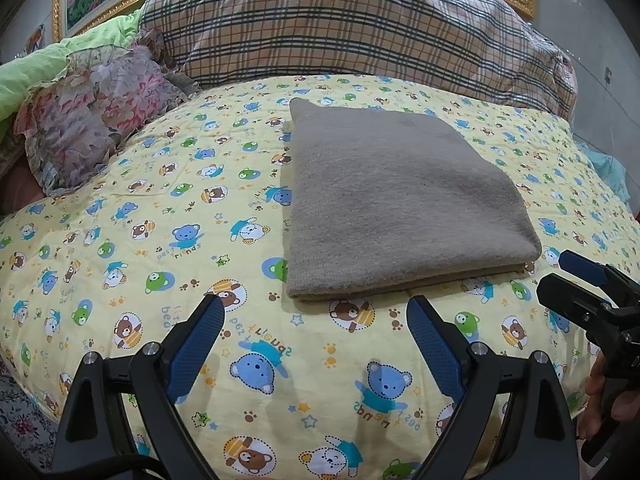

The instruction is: Fold small clothes

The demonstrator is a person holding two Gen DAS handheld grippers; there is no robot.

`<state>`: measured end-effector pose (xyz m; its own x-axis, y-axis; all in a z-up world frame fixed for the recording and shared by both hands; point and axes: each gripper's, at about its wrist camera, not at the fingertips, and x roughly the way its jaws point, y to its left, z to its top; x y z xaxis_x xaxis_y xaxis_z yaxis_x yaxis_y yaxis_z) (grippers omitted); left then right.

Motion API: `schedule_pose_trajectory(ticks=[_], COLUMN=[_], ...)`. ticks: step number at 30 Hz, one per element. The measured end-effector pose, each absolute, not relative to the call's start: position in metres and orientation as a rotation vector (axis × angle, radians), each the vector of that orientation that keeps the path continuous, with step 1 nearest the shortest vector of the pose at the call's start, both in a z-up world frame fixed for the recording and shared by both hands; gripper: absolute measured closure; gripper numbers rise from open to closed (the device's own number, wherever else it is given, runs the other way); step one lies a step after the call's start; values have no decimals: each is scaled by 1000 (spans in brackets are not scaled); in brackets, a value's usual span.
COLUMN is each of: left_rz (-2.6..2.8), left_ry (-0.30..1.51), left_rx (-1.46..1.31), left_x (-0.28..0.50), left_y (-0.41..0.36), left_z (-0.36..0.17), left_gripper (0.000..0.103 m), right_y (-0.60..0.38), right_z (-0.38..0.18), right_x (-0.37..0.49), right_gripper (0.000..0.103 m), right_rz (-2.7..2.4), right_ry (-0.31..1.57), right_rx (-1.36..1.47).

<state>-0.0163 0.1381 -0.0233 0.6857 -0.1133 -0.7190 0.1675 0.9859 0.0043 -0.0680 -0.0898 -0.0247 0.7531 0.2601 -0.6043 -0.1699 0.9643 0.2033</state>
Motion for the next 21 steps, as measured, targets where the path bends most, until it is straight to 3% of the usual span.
schedule_pose_trajectory(ticks=[21], left_rz=[-159], left_ry=[809], left_rx=[72], left_x=[-16], left_y=[136], left_z=[-25], left_gripper=[10], right_y=[-91], right_z=[-26], right_x=[-68], right_gripper=[0], right_rz=[238], right_ry=[682], right_rx=[145])
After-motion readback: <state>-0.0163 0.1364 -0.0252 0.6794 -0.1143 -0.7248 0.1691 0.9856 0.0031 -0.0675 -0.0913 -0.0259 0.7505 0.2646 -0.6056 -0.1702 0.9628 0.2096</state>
